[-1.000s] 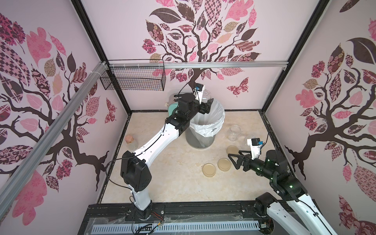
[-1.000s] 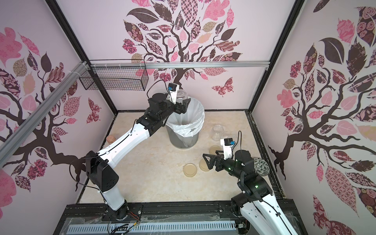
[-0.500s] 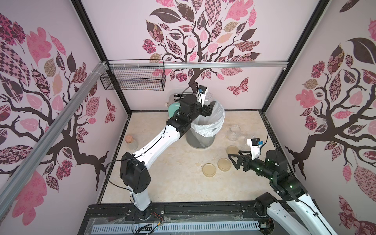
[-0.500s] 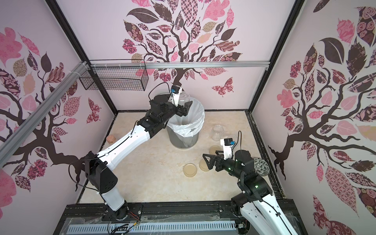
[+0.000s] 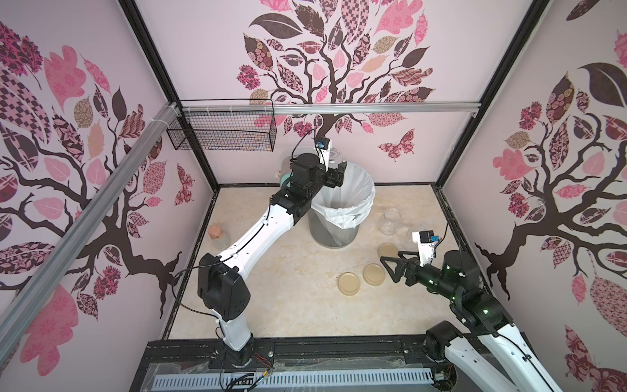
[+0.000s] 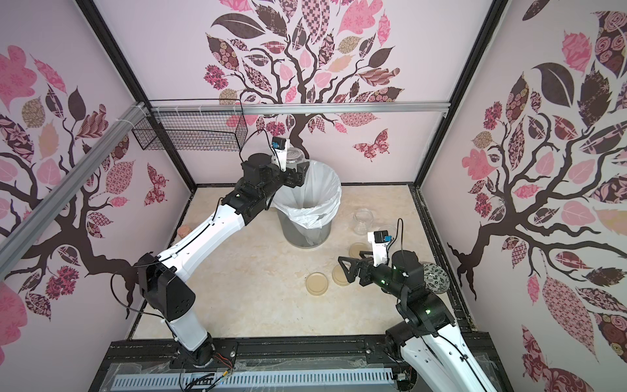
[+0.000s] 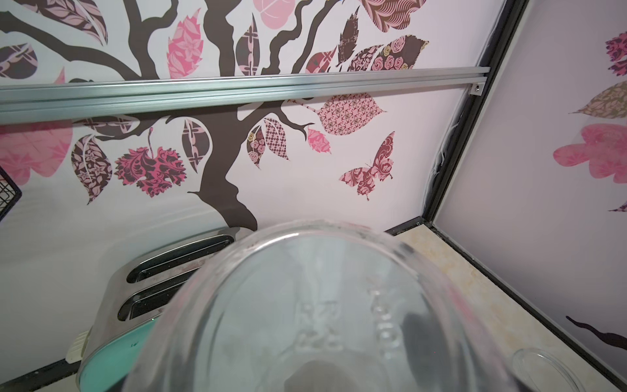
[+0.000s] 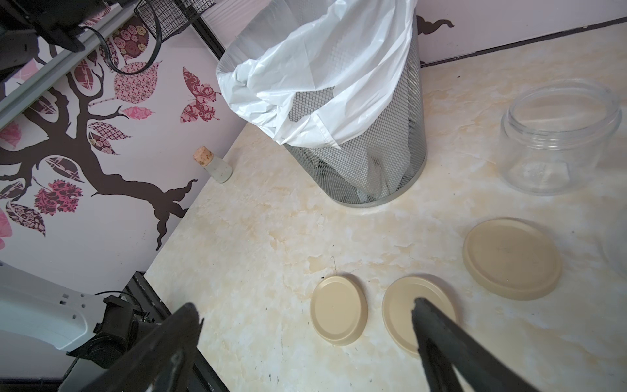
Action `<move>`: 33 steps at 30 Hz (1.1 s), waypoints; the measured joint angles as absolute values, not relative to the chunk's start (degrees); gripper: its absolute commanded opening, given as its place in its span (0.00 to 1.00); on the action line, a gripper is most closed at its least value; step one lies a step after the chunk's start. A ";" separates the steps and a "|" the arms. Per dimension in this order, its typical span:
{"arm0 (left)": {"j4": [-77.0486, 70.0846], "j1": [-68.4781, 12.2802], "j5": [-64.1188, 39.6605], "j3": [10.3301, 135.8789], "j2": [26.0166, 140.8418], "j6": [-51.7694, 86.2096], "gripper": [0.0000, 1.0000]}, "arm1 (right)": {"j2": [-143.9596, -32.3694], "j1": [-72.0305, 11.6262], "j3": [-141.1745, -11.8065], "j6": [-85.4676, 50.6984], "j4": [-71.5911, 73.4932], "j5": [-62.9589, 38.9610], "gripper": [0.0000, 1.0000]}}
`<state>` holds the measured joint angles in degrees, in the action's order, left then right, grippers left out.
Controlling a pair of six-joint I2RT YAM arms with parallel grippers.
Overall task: Empty moldy rice from jars
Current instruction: Pour the moldy rice from the jar into the trash bin.
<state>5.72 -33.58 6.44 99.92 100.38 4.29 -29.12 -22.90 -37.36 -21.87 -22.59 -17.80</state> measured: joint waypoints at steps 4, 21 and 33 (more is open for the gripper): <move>5.72 -36.51 7.79 97.76 98.48 4.25 0.72 | -29.12 -22.90 -36.73 -21.89 -22.46 -17.85 0.99; -2.55 -39.03 9.39 89.52 97.19 -5.39 0.72 | -29.74 -22.87 -36.69 -21.87 -22.52 -18.02 1.00; -29.41 -38.44 13.02 81.28 97.06 -11.81 0.72 | -30.37 -22.81 -36.69 -21.58 -22.61 -18.41 0.99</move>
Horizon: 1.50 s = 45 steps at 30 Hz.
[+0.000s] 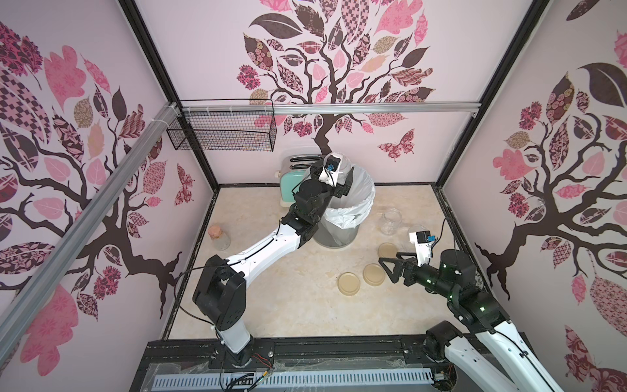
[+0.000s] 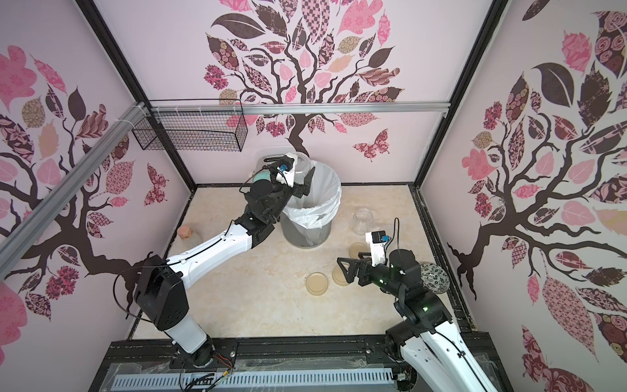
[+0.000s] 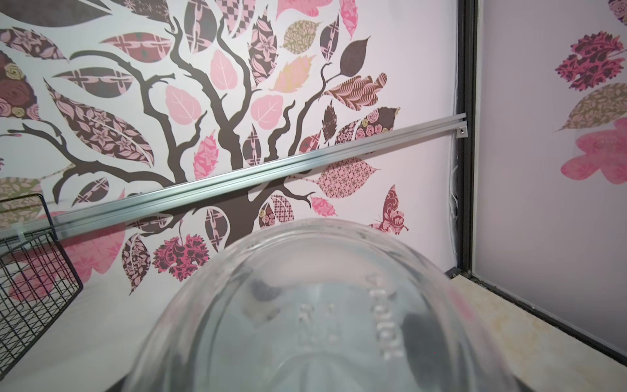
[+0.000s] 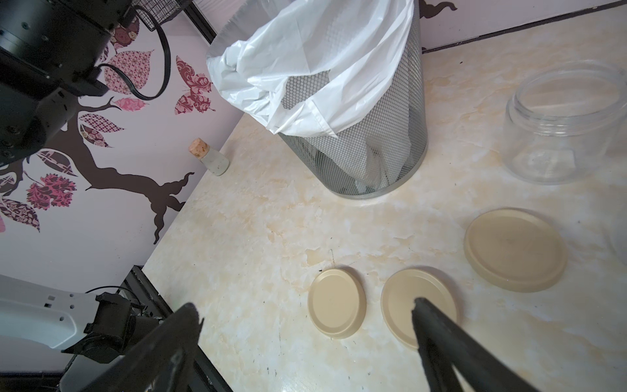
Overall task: Empty moldy rice from jars
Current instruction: Pour the moldy rice from the jar into the trash bin, then place the jar at the center of the board.
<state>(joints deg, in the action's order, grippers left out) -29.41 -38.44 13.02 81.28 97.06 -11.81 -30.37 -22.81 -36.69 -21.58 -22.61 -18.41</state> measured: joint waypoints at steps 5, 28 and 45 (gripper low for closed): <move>-18.35 -37.08 10.09 91.02 98.35 -6.15 0.72 | -30.89 -22.79 -36.69 -21.23 -22.63 -18.41 1.00; 4.58 -23.57 -18.15 101.14 100.99 48.90 0.69 | -27.97 -22.79 -36.69 -21.69 -22.92 -19.35 1.00; -21.78 -22.28 -21.26 87.02 98.96 85.84 0.69 | -30.37 -22.79 -39.40 -20.99 -22.46 -20.93 1.00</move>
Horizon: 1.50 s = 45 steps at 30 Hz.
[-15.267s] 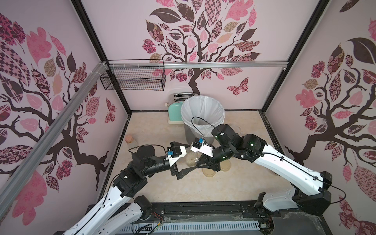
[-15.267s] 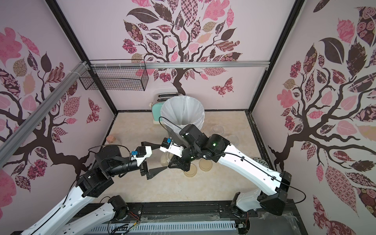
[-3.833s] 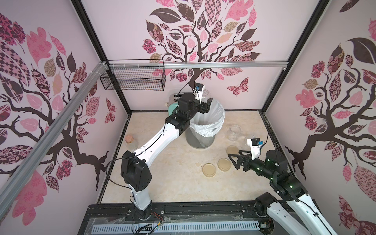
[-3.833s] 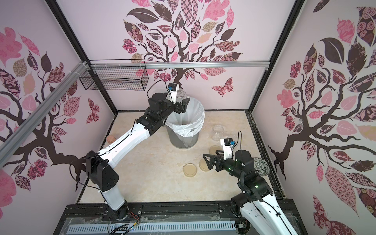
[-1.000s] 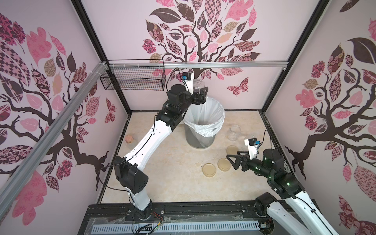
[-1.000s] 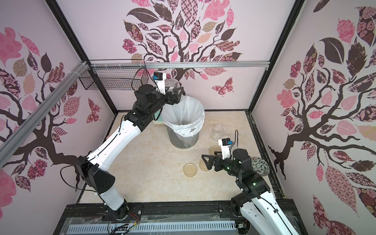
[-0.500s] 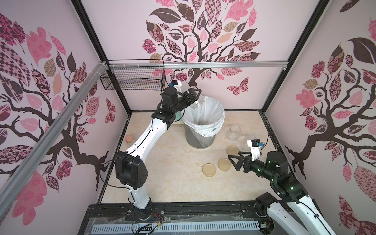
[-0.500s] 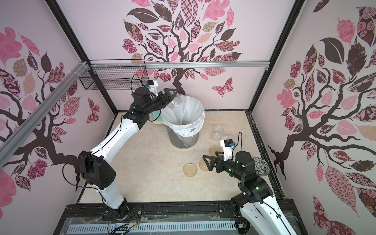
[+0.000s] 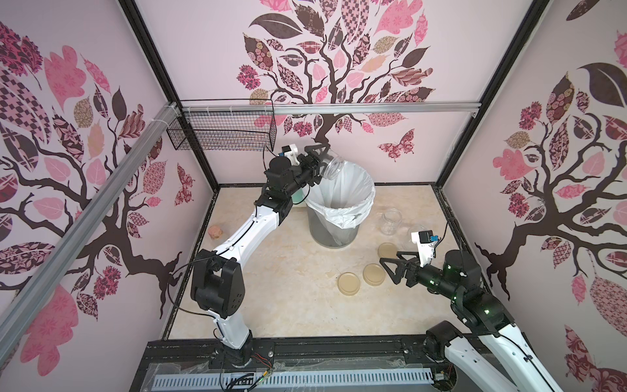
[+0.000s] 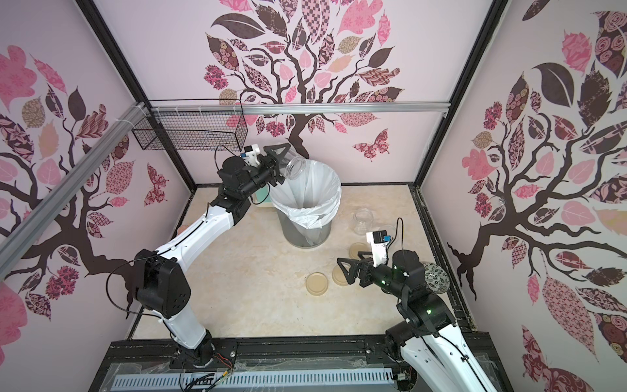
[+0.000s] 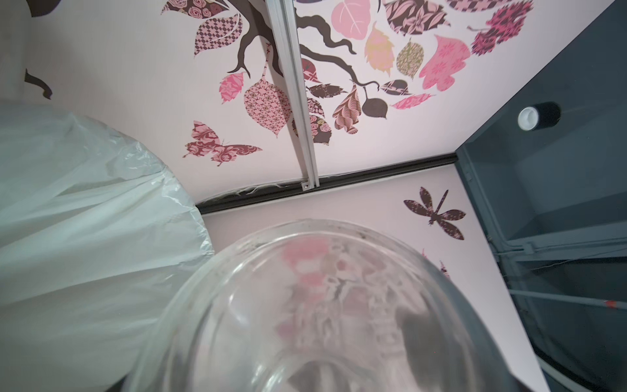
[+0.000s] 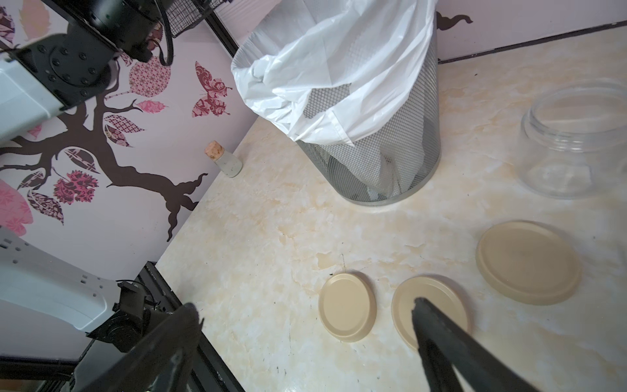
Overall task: Empty moldy rice from jars
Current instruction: Place the jar at the center of the board.
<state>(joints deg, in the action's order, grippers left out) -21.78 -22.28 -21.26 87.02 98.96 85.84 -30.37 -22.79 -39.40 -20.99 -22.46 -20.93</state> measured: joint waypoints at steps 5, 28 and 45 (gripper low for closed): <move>-24.36 -22.28 -18.33 79.83 92.84 91.74 0.70 | -37.41 -22.79 -47.03 -19.73 -17.26 -24.38 0.95; -20.88 -33.10 -1.41 59.31 70.81 92.90 0.71 | -61.19 -37.65 -65.67 -25.54 11.33 -27.68 0.75; -20.82 -37.69 0.38 59.90 72.05 91.44 0.71 | -65.45 -38.57 -65.08 -26.22 14.26 -24.38 0.61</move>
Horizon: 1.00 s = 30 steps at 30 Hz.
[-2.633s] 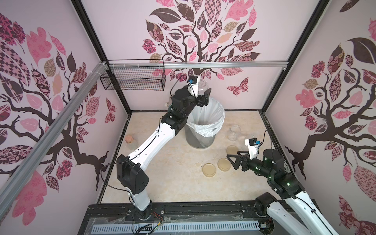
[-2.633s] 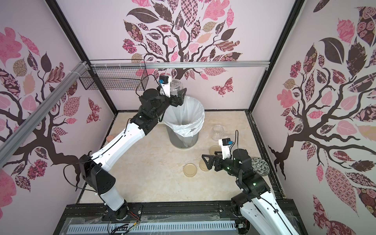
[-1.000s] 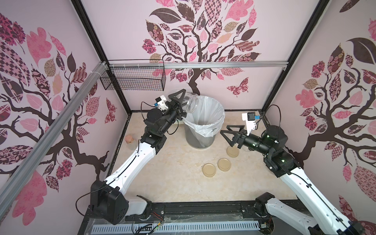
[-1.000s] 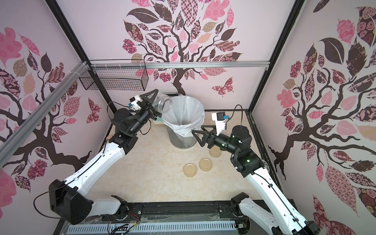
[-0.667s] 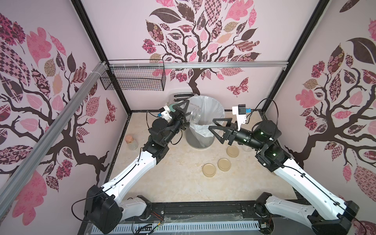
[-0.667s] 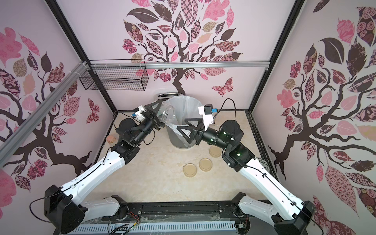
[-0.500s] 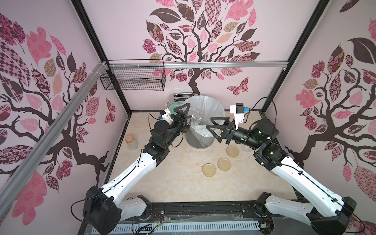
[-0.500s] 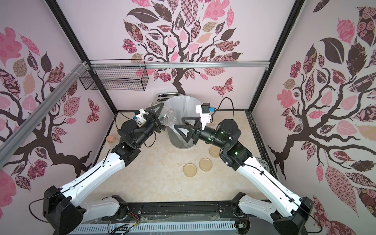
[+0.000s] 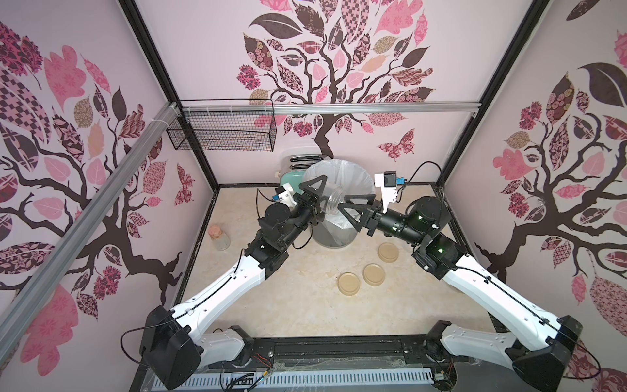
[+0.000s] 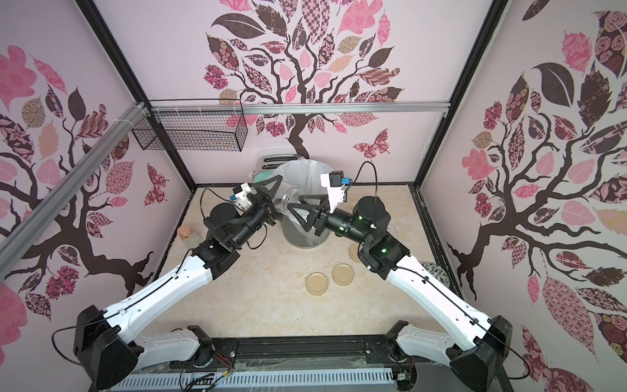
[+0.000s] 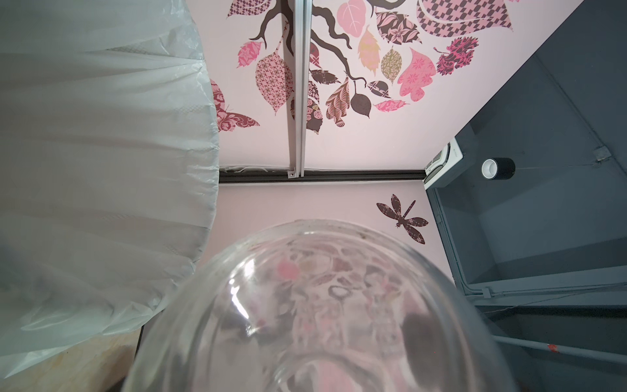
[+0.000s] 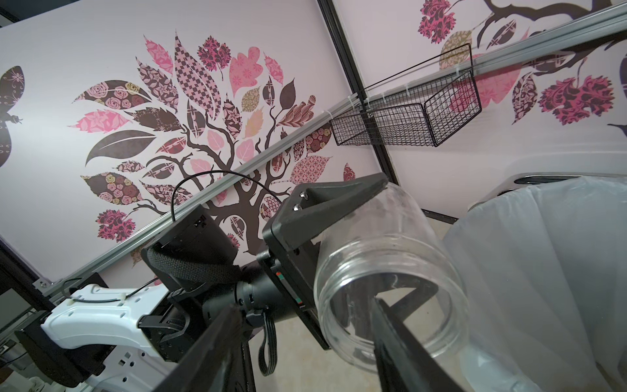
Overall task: Empty moldy rice from jars
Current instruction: Place the jar at the center of the board.
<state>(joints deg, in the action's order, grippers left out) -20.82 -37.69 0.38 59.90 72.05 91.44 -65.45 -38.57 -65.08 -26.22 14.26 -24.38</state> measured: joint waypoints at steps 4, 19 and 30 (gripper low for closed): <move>-20.80 -38.41 0.43 60.82 72.95 91.37 0.71 | -65.73 -38.65 -64.18 -26.68 14.96 -23.99 0.58; -20.95 -40.82 0.38 62.59 75.92 91.20 0.72 | -67.59 -38.94 -62.28 -27.94 17.82 -22.33 0.43; -21.39 -41.69 0.93 62.59 76.55 91.09 0.74 | -69.14 -38.98 -61.73 -30.33 20.95 -20.23 0.17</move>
